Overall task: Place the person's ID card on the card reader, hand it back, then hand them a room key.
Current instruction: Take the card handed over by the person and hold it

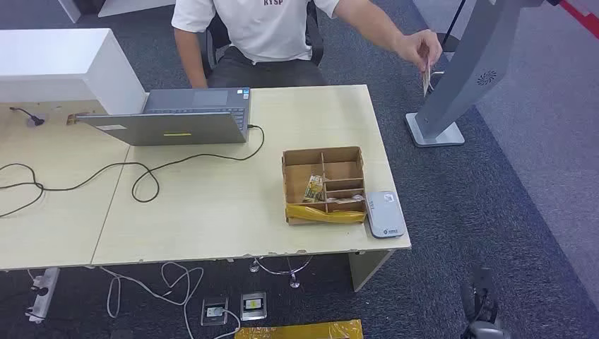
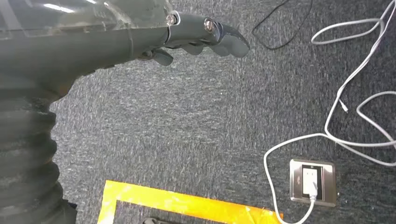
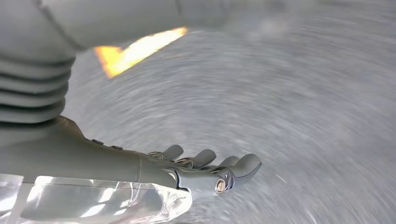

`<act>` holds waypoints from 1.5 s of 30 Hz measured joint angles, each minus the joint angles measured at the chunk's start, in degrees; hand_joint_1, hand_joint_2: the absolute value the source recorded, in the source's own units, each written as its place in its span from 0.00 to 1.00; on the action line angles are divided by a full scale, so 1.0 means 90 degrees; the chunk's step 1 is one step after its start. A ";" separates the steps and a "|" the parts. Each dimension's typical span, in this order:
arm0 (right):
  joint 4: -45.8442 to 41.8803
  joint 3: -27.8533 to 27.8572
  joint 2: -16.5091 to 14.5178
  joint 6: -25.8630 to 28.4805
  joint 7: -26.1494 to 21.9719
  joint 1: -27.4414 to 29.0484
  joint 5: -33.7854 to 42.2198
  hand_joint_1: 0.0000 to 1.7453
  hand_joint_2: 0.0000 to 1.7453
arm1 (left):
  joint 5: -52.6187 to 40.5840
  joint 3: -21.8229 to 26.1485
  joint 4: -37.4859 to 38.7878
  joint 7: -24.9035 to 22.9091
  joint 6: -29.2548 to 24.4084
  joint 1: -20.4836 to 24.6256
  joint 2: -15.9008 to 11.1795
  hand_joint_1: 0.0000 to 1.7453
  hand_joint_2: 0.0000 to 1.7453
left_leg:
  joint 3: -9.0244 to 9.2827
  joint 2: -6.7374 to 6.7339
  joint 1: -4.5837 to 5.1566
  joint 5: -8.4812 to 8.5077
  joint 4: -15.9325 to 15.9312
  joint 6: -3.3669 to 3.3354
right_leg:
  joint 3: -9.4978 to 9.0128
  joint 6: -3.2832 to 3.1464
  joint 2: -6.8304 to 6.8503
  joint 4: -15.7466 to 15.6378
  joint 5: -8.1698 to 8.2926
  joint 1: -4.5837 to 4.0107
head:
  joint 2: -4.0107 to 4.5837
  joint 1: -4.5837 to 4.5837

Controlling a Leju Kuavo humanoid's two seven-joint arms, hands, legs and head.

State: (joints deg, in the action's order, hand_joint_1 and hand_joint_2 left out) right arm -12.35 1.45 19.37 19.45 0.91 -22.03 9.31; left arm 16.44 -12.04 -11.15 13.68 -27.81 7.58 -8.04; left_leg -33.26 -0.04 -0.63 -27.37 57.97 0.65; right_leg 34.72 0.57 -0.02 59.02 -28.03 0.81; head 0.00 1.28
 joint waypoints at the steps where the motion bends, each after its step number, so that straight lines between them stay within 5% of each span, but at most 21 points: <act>1: -0.0024 0.0047 0.0067 0.0052 -0.0100 -0.0103 0.0052 0.00 1.00 | 0.0002 0.0000 0.0000 0.0007 0.0002 0.0000 -0.0005 0.00 1.00 | 0.0001 -0.0001 0.0004 0.0001 0.0000 -0.0001 | 0.0001 0.0002 0.0000 0.0000 0.0001 0.0004 | 0.0000 0.0000; 7: -0.0334 0.0415 0.0867 0.0242 -0.0879 -0.1463 0.0085 0.00 1.00 | 0.0016 -0.0005 0.0001 0.0123 -0.0033 0.0002 -0.0038 0.00 1.00 | -0.0006 0.0000 0.0030 0.0018 0.0001 -0.0028 | 0.0003 0.0022 0.0001 0.0002 0.0014 0.0030 | 0.0000 0.0001; 13: -0.0663 0.0293 0.1471 0.0208 -0.1581 -0.3533 -0.0717 0.00 1.00 | 0.0010 -0.0048 0.0002 0.0212 -0.0172 0.0001 0.0006 0.00 1.00 | -0.0015 0.0009 0.0044 0.0028 0.0001 -0.0042 | 0.0009 0.0032 0.0008 0.0005 0.0021 0.0044 | 0.0000 0.0001; 19: -0.0869 -0.0476 0.1492 -0.0029 -0.1936 -0.5092 -0.2084 0.00 1.00 | -0.0086 -0.0150 0.0005 0.0363 -0.0221 0.0000 0.0082 0.00 1.00 | -0.0027 0.0033 0.0040 0.0031 0.0001 -0.0045 | 0.0010 0.0032 0.0035 0.0006 0.0020 0.0039 | 0.0000 0.0003; 23: -0.0963 -0.1569 0.1274 -0.0312 -0.2095 -0.5861 -0.3416 0.00 1.00 | -0.0224 -0.0288 0.0005 0.0418 -0.0185 0.0038 0.0096 0.00 1.00 | -0.0025 0.0023 0.0034 0.0033 0.0001 -0.0041 | 0.0018 0.0031 0.0023 0.0006 0.0020 0.0033 | 0.0000 -0.0002; 32: -0.1157 -0.3430 0.0624 -0.0475 -0.2343 -0.6125 -0.5008 0.00 1.00 | -0.0355 -0.0539 0.0005 0.0418 -0.0085 0.0167 0.0074 0.00 1.00 | -0.0023 0.0037 0.0026 0.0036 0.0002 -0.0038 | 0.0011 0.0031 0.0030 0.0005 0.0020 0.0023 | 0.0000 -0.0001; 45: -0.1163 -0.4377 0.0178 -0.0659 -0.2462 -0.5995 -0.5108 0.00 1.00 | -0.0301 -0.0662 0.0005 0.0418 -0.0021 0.0163 0.0068 0.00 1.00 | -0.0026 0.0040 0.0026 0.0035 0.0002 -0.0038 | 0.0012 0.0030 0.0034 0.0001 0.0019 0.0024 | 0.0000 0.0000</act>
State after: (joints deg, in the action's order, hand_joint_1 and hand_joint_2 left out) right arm -22.82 -37.94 20.97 13.52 -21.26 -75.98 -36.66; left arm 13.73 -18.00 -11.10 17.44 -28.00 9.05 -7.43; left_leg -33.49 0.32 -0.40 -27.05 57.99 0.31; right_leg 34.82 0.84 0.29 59.03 -27.86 1.02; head 0.00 1.28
